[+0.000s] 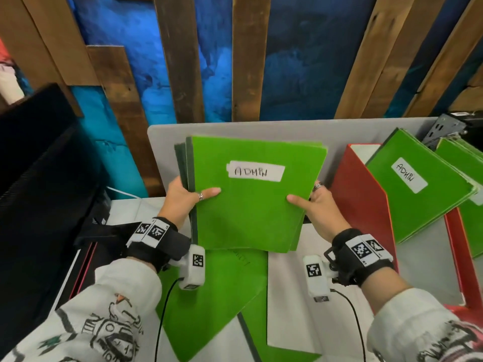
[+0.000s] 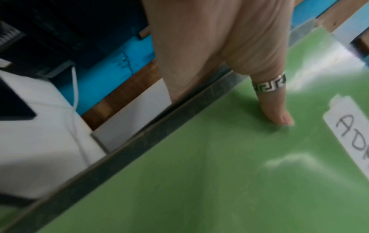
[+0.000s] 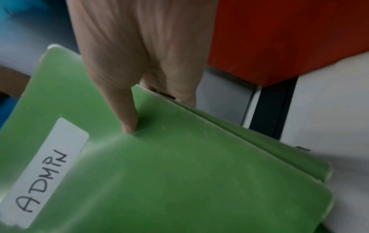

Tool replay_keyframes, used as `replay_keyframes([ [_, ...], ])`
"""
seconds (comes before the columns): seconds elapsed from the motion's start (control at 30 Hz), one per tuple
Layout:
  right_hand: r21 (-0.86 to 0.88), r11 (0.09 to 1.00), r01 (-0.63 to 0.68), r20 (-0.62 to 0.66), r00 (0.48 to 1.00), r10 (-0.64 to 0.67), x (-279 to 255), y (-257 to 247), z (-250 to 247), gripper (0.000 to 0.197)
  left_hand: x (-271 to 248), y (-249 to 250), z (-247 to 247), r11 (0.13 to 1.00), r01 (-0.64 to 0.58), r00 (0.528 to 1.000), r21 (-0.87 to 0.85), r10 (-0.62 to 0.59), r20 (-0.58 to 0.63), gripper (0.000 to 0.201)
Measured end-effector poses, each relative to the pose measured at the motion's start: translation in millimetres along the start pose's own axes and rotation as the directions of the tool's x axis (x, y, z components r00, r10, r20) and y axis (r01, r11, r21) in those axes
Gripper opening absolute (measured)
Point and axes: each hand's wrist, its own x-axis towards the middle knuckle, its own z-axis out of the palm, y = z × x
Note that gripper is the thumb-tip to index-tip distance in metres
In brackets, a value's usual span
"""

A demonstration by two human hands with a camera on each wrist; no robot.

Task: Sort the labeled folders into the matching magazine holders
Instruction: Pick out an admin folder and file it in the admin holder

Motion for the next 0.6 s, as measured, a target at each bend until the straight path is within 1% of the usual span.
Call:
replay_keyframes([
  [0.07, -0.053, 0.997, -0.063, 0.011, 0.998, 0.063, -6, 22, -3, 0.096, -8, -21, -3, 0.998, 0.066, 0.997, 0.023, -0.067, 0.027, 0.045],
  [0.1, -0.08, 0.992, -0.093, 0.018, 0.995, 0.095, -10, 31, -3, 0.092, -13, -32, -3, 0.993, 0.11, 0.993, 0.032, -0.111, 0.033, 0.045],
  [0.13, -0.105, 0.987, -0.124, 0.023, 0.992, 0.127, -12, 40, -5, 0.085, -17, -42, -3, 0.988, 0.15, 0.988, 0.04, -0.151, 0.028, 0.042],
  [0.2, -0.149, 0.973, -0.177, 0.038, 0.982, 0.184, -15, 49, -7, 0.063, -23, -57, -3, 0.98, 0.19, 0.982, 0.054, -0.191, -0.001, 0.034],
  [0.27, -0.195, 0.959, -0.204, 0.037, 0.976, 0.215, -16, 53, -12, 0.056, -24, -61, -3, 0.983, 0.177, 0.984, 0.041, -0.176, -0.034, 0.029],
  [0.3, -0.224, 0.947, -0.229, -0.015, 0.973, 0.232, -18, 54, -16, 0.052, -23, -60, -4, 0.987, 0.16, 0.986, 0.022, -0.159, -0.046, 0.027],
  [0.33, -0.253, 0.928, -0.272, -0.1, 0.962, 0.254, -21, 57, -21, 0.046, -22, -58, -6, 0.989, 0.145, 0.987, -0.011, -0.145, -0.066, 0.026],
  [0.37, -0.274, 0.904, -0.327, -0.201, 0.939, 0.278, -25, 63, -31, 0.041, -20, -55, -8, 0.99, 0.133, 0.986, -0.051, -0.137, -0.094, 0.024],
  [0.4, -0.298, 0.87, -0.393, -0.294, 0.905, 0.308, -29, 72, -44, 0.037, -18, -52, -11, 0.989, 0.119, 0.983, -0.085, -0.129, -0.127, 0.022],
  [0.43, -0.337, 0.82, -0.463, -0.369, 0.866, 0.337, -36, 81, -57, 0.037, -15, -48, -15, 0.99, 0.098, 0.98, -0.101, -0.114, -0.162, 0.021],
  [0.47, -0.393, 0.747, -0.536, -0.427, 0.826, 0.367, -42, 93, -71, 0.043, -11, -45, -20, 0.992, 0.076, 0.977, -0.101, -0.094, -0.192, 0.02],
  [0.53, -0.495, 0.56, -0.665, -0.495, 0.745, 0.447, -55, 113, -91, 0.06, -4, -38, -30, 0.996, 0.036, 0.971, -0.079, -0.054, -0.232, 0.019],
  [0.6, -0.577, 0.382, -0.722, -0.542, 0.688, 0.483, -66, 125, -101, 0.071, 3, -31, -36, 0.998, 0.013, 0.968, -0.057, -0.027, -0.25, 0.02],
])
